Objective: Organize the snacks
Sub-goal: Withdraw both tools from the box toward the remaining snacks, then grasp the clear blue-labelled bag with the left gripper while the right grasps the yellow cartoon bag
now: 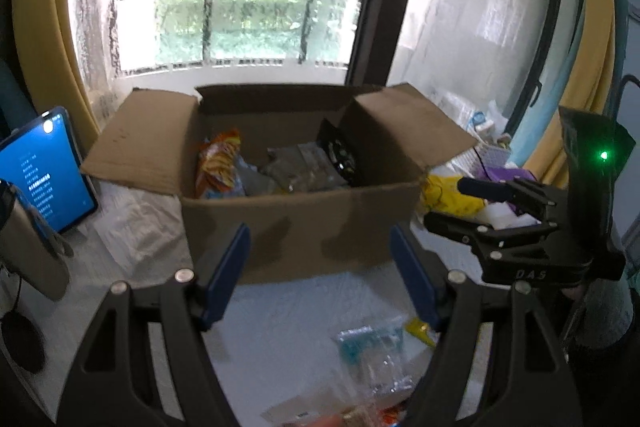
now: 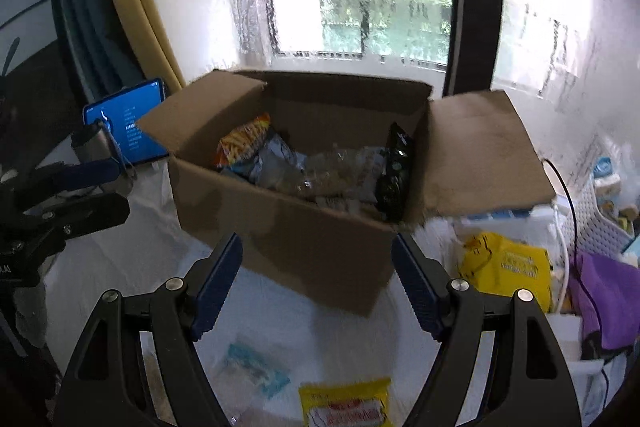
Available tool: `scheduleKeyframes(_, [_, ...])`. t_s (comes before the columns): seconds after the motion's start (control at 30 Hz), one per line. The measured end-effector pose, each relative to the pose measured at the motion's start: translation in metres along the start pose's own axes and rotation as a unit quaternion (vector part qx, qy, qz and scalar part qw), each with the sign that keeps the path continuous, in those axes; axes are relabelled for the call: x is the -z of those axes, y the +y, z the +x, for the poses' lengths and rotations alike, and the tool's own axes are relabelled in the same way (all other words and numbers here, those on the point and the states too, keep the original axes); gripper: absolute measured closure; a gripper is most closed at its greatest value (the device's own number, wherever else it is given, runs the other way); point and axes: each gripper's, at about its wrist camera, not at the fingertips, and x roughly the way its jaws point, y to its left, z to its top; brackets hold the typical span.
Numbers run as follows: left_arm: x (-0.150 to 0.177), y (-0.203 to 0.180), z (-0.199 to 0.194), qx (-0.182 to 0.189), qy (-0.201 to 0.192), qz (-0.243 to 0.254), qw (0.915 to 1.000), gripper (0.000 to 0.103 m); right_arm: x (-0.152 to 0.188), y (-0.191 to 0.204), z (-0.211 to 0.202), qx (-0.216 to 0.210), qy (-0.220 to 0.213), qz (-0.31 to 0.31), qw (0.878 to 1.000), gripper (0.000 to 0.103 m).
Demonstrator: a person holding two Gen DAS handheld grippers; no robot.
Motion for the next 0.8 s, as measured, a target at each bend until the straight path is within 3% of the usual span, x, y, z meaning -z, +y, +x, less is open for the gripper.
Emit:
scheduleKeyframes(0.4, [0.055, -0.037, 0.036, 0.013, 0.068, 0.011, 0.9975, 0.029, 0.067, -0.044, -0.005, 0.007, 0.031, 0.036, 0.999, 0.023])
scheduleKeyframes(0.8, [0.107, -0.065, 0.076, 0.009, 0.151, 0.044, 0.9875, 0.029, 0.124, -0.065, 0.008, -0.017, 0.072, 0.058, 0.996, 0.023])
